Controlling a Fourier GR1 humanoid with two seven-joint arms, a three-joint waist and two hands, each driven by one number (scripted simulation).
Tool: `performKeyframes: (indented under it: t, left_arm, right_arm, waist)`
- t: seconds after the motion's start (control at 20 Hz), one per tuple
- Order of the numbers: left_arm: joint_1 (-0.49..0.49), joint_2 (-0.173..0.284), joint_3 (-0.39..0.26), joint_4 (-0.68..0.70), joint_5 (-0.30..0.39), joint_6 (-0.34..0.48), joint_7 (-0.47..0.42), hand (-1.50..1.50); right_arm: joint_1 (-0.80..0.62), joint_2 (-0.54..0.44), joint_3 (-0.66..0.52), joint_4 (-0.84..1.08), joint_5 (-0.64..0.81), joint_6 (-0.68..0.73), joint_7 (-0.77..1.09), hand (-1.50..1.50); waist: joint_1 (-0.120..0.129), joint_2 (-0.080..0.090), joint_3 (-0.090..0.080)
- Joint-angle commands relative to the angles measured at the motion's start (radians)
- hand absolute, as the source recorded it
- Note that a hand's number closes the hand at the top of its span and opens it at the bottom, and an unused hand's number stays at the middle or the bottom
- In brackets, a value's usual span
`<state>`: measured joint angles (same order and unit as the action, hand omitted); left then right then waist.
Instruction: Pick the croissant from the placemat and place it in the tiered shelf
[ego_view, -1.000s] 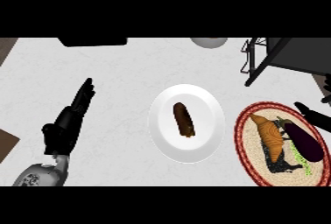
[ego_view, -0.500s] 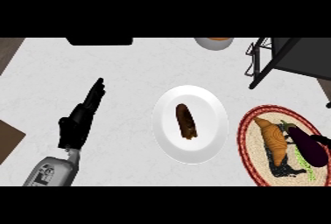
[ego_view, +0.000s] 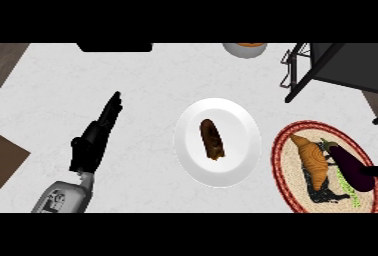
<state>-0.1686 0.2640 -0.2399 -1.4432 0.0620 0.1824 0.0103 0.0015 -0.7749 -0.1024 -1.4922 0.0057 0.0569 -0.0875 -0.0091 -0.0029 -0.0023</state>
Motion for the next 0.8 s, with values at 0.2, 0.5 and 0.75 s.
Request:
performKeyframes:
  t: [0.2,0.5,0.75]
  left_arm:
    - [-0.055,-0.014,0.018,0.025,0.0,-0.005,0.031,0.0]
    - [-0.094,-0.016,0.046,0.049,-0.015,-0.02,0.05,0.0]
    - [-0.012,-0.015,0.075,0.005,-0.018,-0.07,-0.003,0.0]
  right_arm:
    - [-0.022,-0.181,0.151,-0.266,0.158,0.142,0.39,-1.5]
    - [-0.005,-0.139,0.221,-0.409,0.25,0.197,0.604,-1.5]
    - [0.002,-0.002,0.244,-0.463,0.361,0.199,0.663,-1.5]
  waist:
    - [0.0,0.002,-0.002]
    - [0.001,0.002,0.001]
    - [0.007,0.002,0.002]
